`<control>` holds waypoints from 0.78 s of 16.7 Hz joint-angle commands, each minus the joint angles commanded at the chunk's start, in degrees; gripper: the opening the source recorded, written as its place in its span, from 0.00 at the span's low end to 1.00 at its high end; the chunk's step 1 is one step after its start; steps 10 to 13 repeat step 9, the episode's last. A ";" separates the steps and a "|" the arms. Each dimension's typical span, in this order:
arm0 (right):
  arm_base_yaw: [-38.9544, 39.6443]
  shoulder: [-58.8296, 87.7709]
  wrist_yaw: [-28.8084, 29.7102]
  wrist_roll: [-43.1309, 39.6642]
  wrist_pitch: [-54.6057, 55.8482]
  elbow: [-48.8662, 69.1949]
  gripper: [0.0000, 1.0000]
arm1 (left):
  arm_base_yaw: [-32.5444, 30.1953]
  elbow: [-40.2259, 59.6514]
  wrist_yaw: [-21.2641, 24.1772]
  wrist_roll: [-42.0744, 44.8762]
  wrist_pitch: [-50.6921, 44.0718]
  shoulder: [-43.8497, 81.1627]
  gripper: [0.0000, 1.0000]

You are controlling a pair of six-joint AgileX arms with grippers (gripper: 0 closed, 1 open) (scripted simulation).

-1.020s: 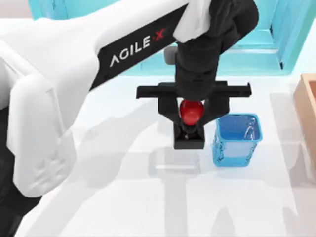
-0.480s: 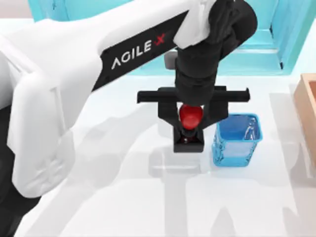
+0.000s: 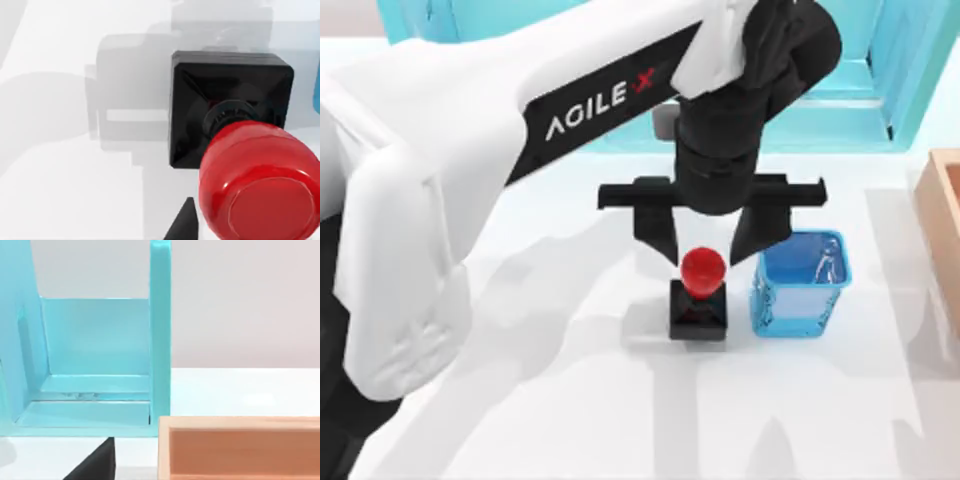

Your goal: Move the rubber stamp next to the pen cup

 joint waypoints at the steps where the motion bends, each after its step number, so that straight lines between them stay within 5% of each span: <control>1: 0.00 0.00 0.00 0.00 0.00 0.00 1.00 | 0.00 0.00 0.00 0.00 0.00 0.00 0.83; 4: 0.00 0.00 0.00 0.00 0.00 0.00 1.00 | 0.00 0.00 0.00 0.00 0.00 0.00 1.00; 13: 0.00 0.00 0.00 0.00 0.00 0.00 1.00 | 0.00 0.00 0.00 0.00 0.00 0.00 1.00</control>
